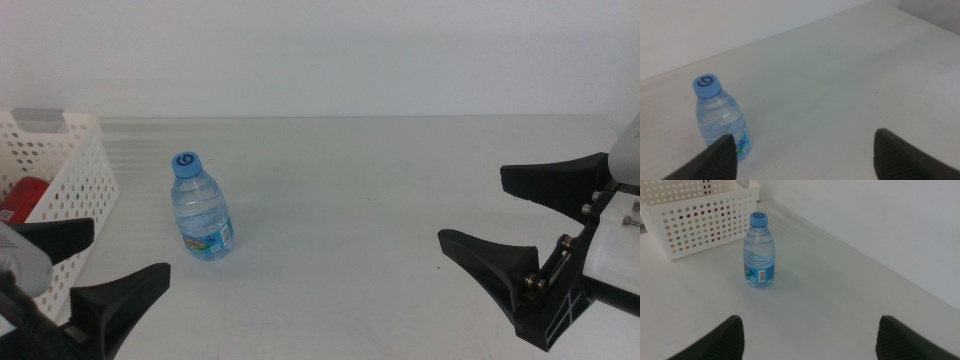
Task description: Use arms to grab the bottles and put them into the dustbin to the left of the table.
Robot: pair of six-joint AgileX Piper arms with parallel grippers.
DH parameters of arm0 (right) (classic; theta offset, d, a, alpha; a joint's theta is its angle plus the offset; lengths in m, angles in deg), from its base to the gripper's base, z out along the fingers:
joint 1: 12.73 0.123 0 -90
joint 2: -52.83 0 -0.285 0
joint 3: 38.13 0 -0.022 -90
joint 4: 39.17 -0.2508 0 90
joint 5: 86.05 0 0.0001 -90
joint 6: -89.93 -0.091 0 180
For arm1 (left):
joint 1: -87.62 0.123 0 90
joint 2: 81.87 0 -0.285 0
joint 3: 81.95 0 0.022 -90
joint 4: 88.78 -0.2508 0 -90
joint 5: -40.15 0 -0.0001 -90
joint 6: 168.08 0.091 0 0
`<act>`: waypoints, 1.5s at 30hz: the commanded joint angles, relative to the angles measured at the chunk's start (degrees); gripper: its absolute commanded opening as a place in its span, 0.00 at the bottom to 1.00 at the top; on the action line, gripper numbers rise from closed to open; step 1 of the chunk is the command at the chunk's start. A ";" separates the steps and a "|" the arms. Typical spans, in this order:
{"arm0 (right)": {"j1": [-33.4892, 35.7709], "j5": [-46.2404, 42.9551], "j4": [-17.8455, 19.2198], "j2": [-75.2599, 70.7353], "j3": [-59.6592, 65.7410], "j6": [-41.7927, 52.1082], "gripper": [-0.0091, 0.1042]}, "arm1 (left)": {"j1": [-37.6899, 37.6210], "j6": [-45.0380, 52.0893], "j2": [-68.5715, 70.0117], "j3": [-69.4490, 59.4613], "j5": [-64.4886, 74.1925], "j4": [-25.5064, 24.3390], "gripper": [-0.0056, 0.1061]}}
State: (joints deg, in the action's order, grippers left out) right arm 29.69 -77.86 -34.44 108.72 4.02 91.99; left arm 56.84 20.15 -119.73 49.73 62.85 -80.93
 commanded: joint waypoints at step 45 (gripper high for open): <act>0.21 -3.81 0.72 -0.57 -1.62 0.58 0.76 | 16.13 -16.75 -31.30 -19.60 -69.25 -16.10 0.86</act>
State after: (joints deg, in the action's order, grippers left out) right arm 29.69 -77.86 -34.44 108.72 4.02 91.99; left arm 72.81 2.84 -148.91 29.45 3.81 -98.92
